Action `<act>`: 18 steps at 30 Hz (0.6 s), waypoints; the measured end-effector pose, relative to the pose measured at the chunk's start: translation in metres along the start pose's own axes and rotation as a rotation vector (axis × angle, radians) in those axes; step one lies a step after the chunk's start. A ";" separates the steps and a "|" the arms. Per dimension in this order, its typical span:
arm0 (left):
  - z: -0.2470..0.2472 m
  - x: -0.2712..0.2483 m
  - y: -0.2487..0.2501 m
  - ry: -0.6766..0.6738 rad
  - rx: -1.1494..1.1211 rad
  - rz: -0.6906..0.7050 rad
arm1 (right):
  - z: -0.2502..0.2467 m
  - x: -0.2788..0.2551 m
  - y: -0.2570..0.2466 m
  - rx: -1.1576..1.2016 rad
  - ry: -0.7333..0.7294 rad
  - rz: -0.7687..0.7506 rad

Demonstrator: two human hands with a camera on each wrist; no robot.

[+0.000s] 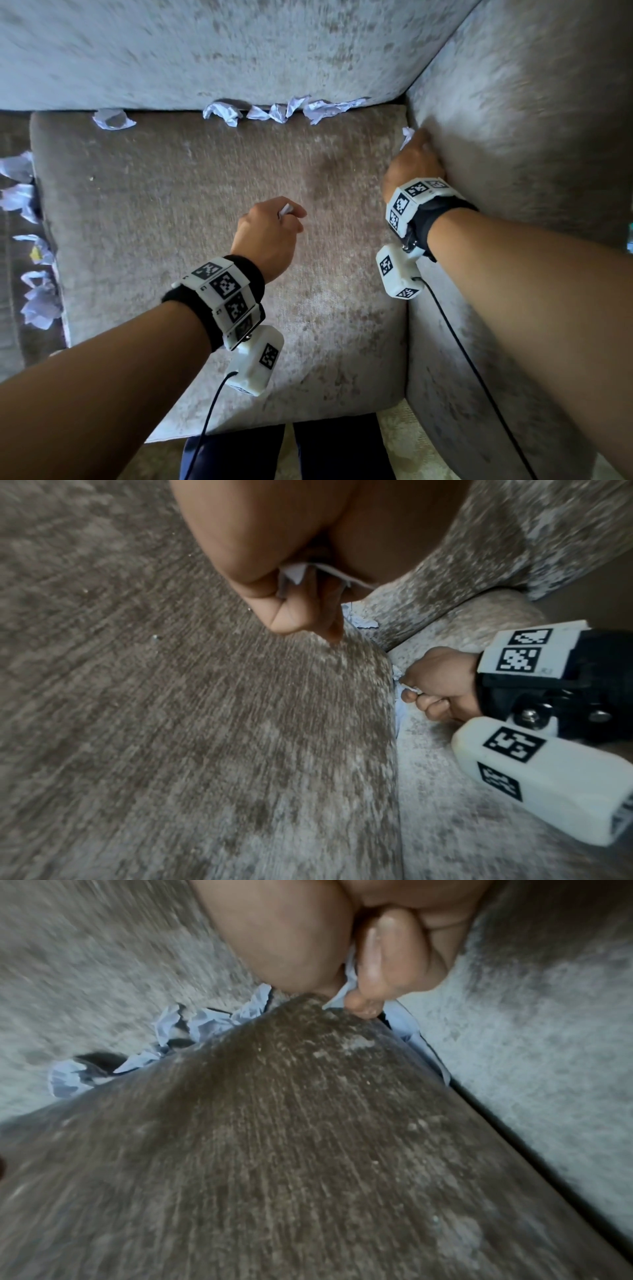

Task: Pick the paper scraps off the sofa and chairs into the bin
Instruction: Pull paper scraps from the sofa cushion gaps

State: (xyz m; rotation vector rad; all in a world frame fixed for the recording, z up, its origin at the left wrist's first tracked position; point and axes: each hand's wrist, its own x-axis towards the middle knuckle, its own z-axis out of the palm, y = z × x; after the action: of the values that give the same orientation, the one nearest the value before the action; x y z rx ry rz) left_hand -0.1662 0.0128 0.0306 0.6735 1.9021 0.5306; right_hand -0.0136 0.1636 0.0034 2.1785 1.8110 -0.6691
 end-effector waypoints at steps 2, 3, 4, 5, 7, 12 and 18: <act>-0.002 0.001 -0.002 -0.009 -0.012 -0.009 | 0.002 0.005 0.000 -0.049 -0.033 0.024; -0.004 0.002 -0.003 -0.014 -0.015 -0.012 | 0.004 0.008 0.000 -0.079 -0.047 0.036; -0.006 0.002 -0.004 -0.018 -0.016 -0.015 | 0.006 0.010 0.000 -0.100 -0.053 0.041; -0.007 0.003 -0.005 -0.020 -0.017 -0.021 | 0.008 0.013 0.000 -0.123 -0.060 0.051; -0.011 0.005 -0.007 -0.022 -0.022 -0.029 | 0.011 0.018 -0.002 -0.188 -0.070 0.060; -0.015 0.009 -0.007 -0.008 -0.026 -0.026 | 0.007 0.022 -0.004 -0.233 -0.071 0.096; -0.014 0.012 -0.010 -0.009 -0.036 -0.022 | 0.006 0.009 -0.003 -0.183 -0.030 0.068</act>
State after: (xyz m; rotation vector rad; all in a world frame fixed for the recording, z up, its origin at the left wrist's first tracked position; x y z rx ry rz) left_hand -0.1848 0.0126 0.0218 0.6300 1.8855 0.5454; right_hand -0.0161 0.1693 -0.0061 2.0878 1.7030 -0.4982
